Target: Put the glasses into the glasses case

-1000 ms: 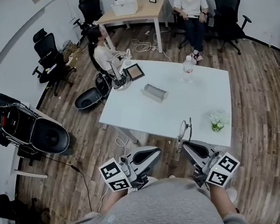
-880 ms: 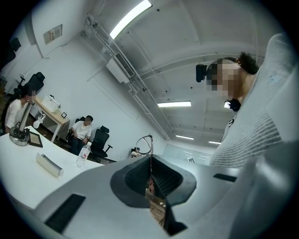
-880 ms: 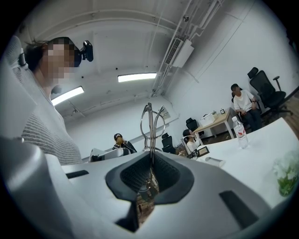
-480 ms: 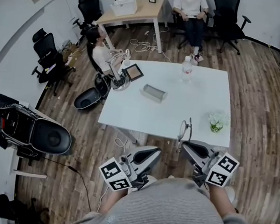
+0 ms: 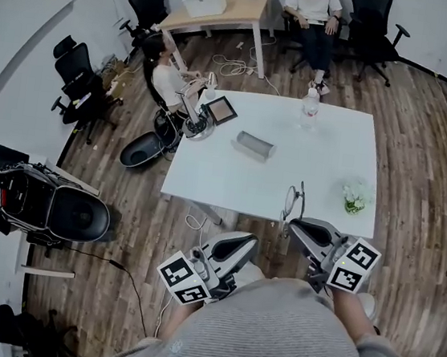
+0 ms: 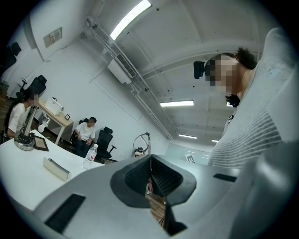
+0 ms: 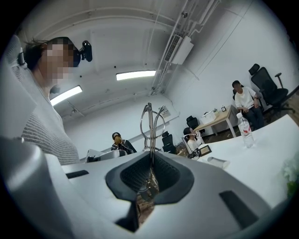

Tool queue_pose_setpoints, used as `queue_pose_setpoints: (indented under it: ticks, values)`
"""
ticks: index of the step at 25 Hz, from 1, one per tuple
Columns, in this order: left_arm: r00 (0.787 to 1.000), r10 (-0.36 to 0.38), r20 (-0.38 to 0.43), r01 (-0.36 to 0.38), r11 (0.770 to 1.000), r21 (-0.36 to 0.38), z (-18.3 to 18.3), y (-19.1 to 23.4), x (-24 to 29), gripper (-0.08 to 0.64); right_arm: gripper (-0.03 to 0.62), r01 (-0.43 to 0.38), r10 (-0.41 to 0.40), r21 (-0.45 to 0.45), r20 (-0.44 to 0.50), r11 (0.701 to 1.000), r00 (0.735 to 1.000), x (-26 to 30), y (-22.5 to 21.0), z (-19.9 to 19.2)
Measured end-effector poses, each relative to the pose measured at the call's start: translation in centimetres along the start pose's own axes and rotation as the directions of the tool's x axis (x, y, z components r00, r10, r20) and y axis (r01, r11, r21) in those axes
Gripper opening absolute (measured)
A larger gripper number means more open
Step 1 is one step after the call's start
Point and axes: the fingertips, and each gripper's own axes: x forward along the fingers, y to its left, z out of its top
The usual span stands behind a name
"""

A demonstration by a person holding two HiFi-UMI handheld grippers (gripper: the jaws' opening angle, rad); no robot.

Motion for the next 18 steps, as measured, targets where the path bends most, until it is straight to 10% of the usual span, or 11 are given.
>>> queue_pose_setpoints:
  ticks: [18]
  values:
    - [0.997,-0.048,0.056,0.046,0.998,0.032,10.0,16.0,-0.4,0.012,0.029,0.077,-0.077,-0.003,-0.016,0.997,0.997,14.2,-6.7,4.1]
